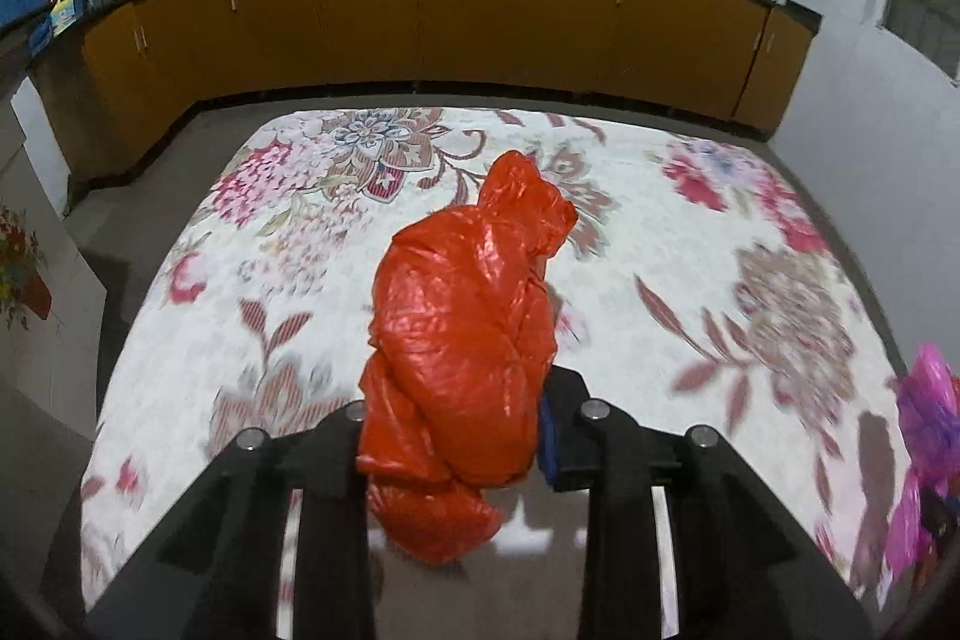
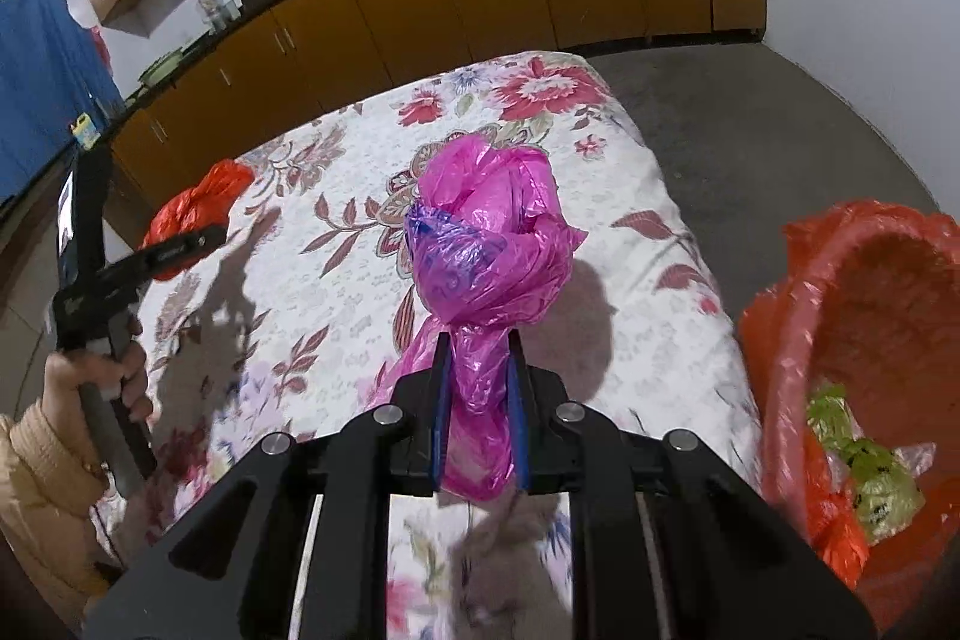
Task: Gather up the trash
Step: 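Carry both bags over the red basket and open both tools to drop them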
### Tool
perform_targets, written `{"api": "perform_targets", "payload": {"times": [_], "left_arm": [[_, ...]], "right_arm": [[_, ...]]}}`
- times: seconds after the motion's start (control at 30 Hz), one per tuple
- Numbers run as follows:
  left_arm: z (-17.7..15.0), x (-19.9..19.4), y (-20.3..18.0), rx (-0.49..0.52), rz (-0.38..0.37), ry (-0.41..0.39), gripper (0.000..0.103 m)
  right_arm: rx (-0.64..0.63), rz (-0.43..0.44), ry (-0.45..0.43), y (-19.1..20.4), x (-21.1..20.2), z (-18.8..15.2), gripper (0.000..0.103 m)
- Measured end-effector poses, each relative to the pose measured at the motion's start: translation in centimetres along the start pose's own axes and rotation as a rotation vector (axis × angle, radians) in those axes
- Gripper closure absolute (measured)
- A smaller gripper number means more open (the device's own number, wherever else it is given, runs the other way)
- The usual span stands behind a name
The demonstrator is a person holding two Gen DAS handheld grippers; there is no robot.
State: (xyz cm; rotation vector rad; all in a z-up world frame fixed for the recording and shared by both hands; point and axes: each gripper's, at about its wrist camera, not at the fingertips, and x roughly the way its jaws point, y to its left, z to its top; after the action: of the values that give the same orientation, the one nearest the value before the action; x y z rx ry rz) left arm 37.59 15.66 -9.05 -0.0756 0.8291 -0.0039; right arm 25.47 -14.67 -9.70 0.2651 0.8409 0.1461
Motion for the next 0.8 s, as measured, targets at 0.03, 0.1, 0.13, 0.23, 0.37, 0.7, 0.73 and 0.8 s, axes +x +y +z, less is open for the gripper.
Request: {"api": "perform_targets", "payload": {"times": [0.03,0.1,0.13,0.23,0.37,0.7,0.73,0.8], "left_arm": [[-0.5,-1.0,0.0,-0.001,-0.014,-0.005,0.073],[-1.1,-2.2,-0.3,0.006,-0.025,-0.009,0.073],[-1.5,-2.9,-0.5,0.008,-0.033,-0.013,0.073],[-2.4,-4.9,-1.0,0.015,-0.059,-0.021,0.073],[-3.4,-7.3,-2.6,0.047,-0.088,-0.035,0.073],[-5.6,-11.6,-7.4,0.106,-0.18,-0.063,0.073],[-5.8,-12.1,-8.1,0.116,-0.193,-0.066,0.073],[-6.2,-12.8,-9.0,0.128,-0.217,-0.068,0.073]], "right_arm": [[0.003,0.002,-0.002,-0.1,-0.6,-0.2,0.086],[0.008,0.001,-0.005,-0.3,-1.5,-0.6,0.086],[0.013,0.003,-0.005,-0.4,-2.0,-0.8,0.086],[0.024,0.007,-0.009,-0.7,-3.3,-1.3,0.086],[0.037,0.007,-0.025,-1.2,-5.6,-2.0,0.086],[0.079,-0.026,-0.112,-3.2,-10.9,-2.6,0.086],[0.084,-0.033,-0.123,-3.5,-11.5,-2.7,0.086],[0.092,-0.046,-0.143,-4.0,-12.4,-2.7,0.086]]}}
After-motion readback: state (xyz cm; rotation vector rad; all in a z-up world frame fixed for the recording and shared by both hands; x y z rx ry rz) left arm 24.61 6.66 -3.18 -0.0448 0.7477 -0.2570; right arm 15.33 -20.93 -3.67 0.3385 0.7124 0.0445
